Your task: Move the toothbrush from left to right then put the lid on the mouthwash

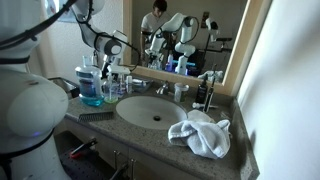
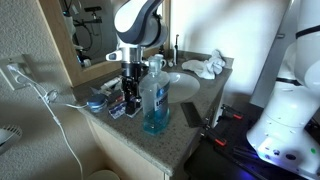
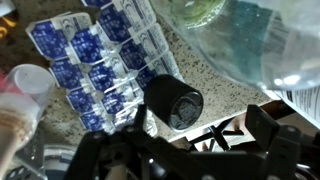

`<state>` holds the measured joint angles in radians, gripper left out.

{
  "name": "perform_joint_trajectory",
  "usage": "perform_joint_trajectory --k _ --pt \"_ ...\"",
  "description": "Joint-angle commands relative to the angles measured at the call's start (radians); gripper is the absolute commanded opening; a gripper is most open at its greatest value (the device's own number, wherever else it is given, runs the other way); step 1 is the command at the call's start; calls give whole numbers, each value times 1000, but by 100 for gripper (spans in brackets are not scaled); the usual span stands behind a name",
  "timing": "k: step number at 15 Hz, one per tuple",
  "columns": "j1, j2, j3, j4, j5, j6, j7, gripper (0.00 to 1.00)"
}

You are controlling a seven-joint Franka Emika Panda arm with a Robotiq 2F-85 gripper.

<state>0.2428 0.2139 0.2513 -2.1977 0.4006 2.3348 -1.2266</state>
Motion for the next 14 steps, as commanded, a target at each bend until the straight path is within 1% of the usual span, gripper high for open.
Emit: perform_joint_trajectory --k 1,11,12,13,14 --pt "-15 9 21 1 -29 34 42 100" --pt "-12 20 25 -7 -45 61 58 100" --pt "-12 20 25 -8 -52 64 68 87" --pt "-13 19 25 -8 -59 65 72 72" --pt "-12 19 25 -9 -68 66 82 66"
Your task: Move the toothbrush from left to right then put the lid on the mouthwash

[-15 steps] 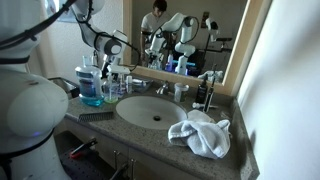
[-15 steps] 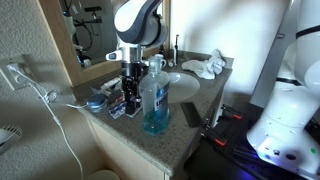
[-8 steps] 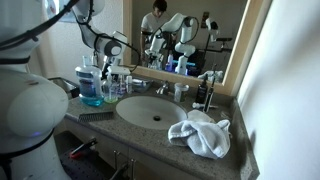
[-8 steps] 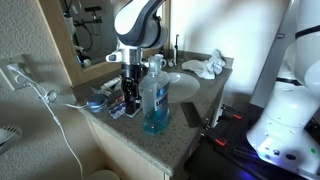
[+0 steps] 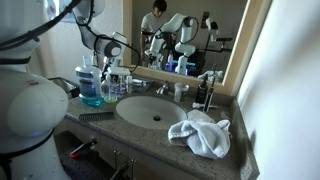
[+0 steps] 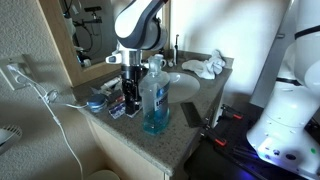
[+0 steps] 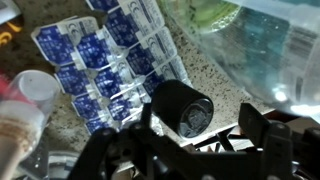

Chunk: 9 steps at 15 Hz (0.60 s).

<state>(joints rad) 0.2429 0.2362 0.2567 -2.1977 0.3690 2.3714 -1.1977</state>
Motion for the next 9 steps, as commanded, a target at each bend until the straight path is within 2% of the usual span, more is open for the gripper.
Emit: perform_joint_trajectory --k 1,5,6,9 --pt "-12 -4 20 -9 -45 30 64 58" --pt "-9 -6 23 -10 -75 35 100 27" --pt "-9 -9 24 -7 -81 36 107 23" --pt "-8 -13 32 -5 -98 42 131 22"
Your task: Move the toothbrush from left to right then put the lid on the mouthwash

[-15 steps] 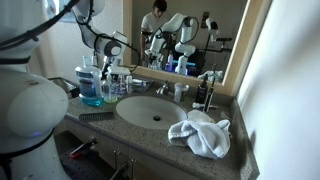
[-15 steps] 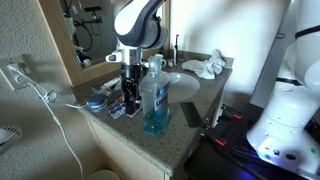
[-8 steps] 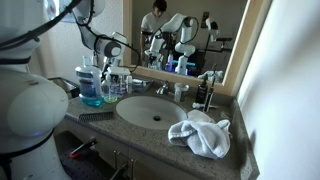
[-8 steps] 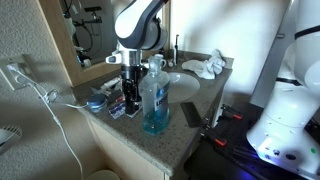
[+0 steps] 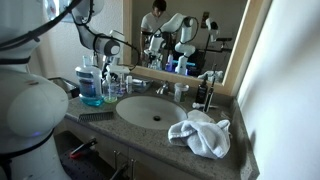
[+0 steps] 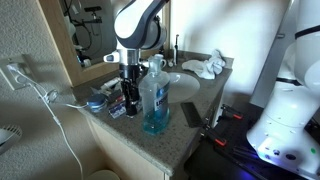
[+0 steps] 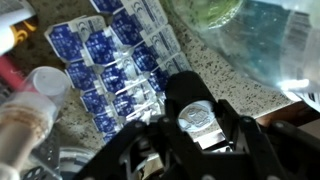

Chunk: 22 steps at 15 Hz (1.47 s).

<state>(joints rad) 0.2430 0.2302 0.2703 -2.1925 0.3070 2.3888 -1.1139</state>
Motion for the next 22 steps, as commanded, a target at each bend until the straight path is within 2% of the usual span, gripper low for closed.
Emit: perform_joint_trajectory --k 1,12,13,22 --pt "-9 -9 21 -9 -41 25 49 22" --pt "-16 -108 39 2 -17 10 36 22" --pt "-20 -123 42 5 13 13 12 22" --pt "-3 -232 14 98 -15 -88 13 22"
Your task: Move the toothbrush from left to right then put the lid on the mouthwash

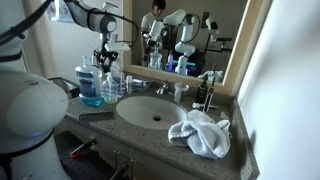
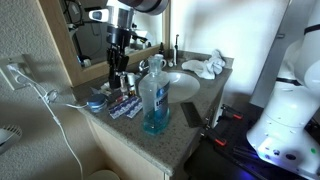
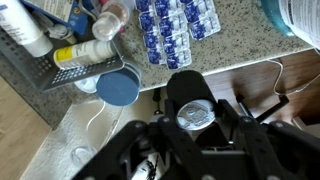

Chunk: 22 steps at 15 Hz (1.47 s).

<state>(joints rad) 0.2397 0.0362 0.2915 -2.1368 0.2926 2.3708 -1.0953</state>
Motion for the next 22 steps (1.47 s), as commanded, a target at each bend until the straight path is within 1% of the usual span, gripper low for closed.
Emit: perform_joint_trajectory --k 1,6,9,10,12,15,22 --pt "2 -52 -9 65 5 -105 -6 22" --pt "14 -134 -19 167 7 -285 16 22" --pt "21 -198 -27 186 5 -361 53 22" --pt "21 -221 -26 180 -14 -377 100 22" --pt "25 -270 -35 143 11 -388 141 22" --pt "39 -336 -47 75 43 -374 202 22" --pt "88 -509 -76 -127 124 -348 347 22"
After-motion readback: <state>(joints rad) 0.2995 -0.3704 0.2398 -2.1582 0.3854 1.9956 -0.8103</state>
